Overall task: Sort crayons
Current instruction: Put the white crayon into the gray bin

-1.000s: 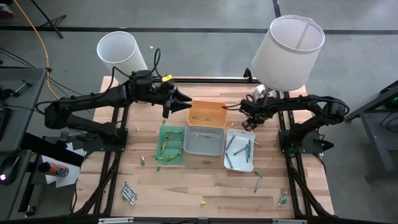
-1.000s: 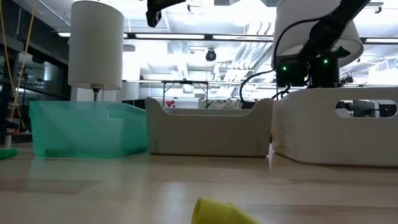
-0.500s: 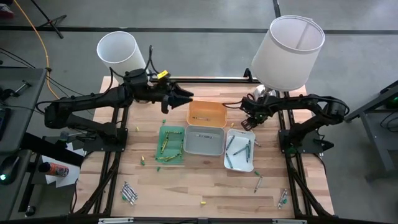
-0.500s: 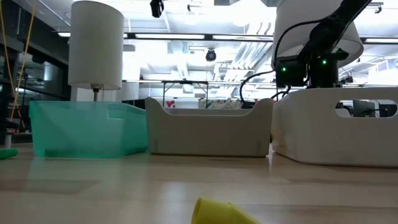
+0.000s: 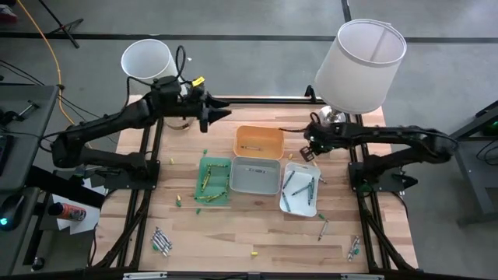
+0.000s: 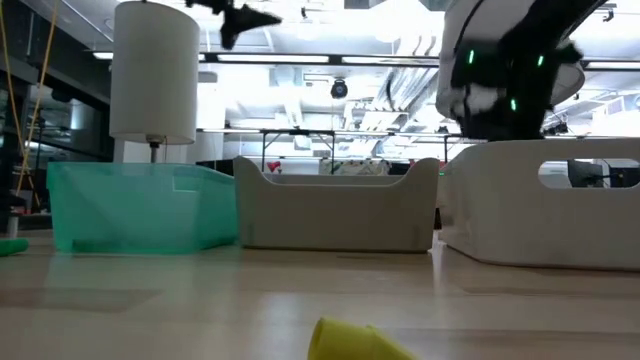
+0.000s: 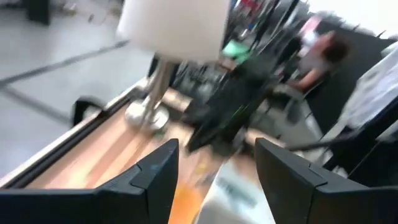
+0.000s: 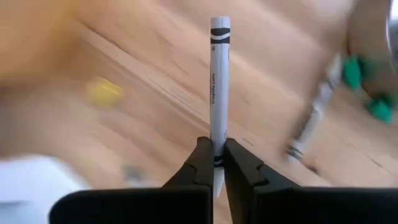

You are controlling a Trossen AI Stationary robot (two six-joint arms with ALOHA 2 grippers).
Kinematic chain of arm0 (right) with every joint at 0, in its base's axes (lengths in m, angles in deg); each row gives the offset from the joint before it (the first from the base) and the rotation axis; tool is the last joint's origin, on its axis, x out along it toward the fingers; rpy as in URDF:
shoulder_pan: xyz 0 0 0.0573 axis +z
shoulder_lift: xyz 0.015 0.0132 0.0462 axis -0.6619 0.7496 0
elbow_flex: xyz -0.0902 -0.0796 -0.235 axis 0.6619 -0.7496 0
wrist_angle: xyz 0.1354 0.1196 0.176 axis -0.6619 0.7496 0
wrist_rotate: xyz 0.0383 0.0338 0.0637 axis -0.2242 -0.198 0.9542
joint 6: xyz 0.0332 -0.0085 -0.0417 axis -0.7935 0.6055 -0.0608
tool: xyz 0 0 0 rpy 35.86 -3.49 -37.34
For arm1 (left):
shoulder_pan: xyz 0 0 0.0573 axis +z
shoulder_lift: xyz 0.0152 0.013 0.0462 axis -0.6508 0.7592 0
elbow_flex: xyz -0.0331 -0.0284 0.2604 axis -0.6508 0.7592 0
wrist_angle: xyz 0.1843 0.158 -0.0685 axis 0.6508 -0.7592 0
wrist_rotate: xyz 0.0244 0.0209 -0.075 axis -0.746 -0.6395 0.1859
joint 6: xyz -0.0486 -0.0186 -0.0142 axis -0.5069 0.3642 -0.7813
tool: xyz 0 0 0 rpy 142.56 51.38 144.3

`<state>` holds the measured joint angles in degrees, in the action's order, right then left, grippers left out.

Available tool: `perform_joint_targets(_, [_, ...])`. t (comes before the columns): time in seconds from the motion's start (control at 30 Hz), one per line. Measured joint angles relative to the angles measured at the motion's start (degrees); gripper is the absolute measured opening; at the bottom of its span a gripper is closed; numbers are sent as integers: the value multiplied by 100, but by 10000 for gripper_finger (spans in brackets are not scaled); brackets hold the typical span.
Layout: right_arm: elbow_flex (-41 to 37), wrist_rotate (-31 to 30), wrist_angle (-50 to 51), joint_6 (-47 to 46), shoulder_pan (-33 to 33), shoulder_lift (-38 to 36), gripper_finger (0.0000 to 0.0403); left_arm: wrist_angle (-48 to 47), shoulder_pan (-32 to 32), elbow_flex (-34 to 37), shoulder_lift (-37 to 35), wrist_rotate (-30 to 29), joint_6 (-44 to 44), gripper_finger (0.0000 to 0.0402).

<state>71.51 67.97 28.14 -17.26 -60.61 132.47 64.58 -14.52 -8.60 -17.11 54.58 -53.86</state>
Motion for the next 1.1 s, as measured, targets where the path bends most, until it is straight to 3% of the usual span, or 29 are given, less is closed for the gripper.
perform_joint_targets(0.13, [268, -132, -466, -265, 463, -771, 3, -951, 103, 12, -154, -210, 383, 197])
perform_joint_targets(0.2, [342, -128, -1069, -354, 726, -1049, 2, -854, 39, 185, -154, -253, 591, 197])
perform_joint_targets(0.3, [359, -112, -2432, -129, 1146, -1205, 2, 107, -132, 740, -150, -190, 510, 197])
perform_joint_targets(0.5, [370, 203, -5068, 947, 1842, -781, 1, 3382, -609, 2137, 143, -228, -561, 197])
perform_joint_targets(0.67, [370, 216, -5707, 802, 2166, -75, 1, 3864, -818, 2435, 249, -274, -656, 197])
perform_joint_targets(0.9, [1049, 328, -5237, 802, 2371, 1105, 1, 4514, -681, 2428, -68, -247, -515, 197])
perform_joint_targets(1.1, [2127, 470, -2984, 1216, 2361, 2066, 1, 4131, -404, 2426, -759, -251, -280, 197])
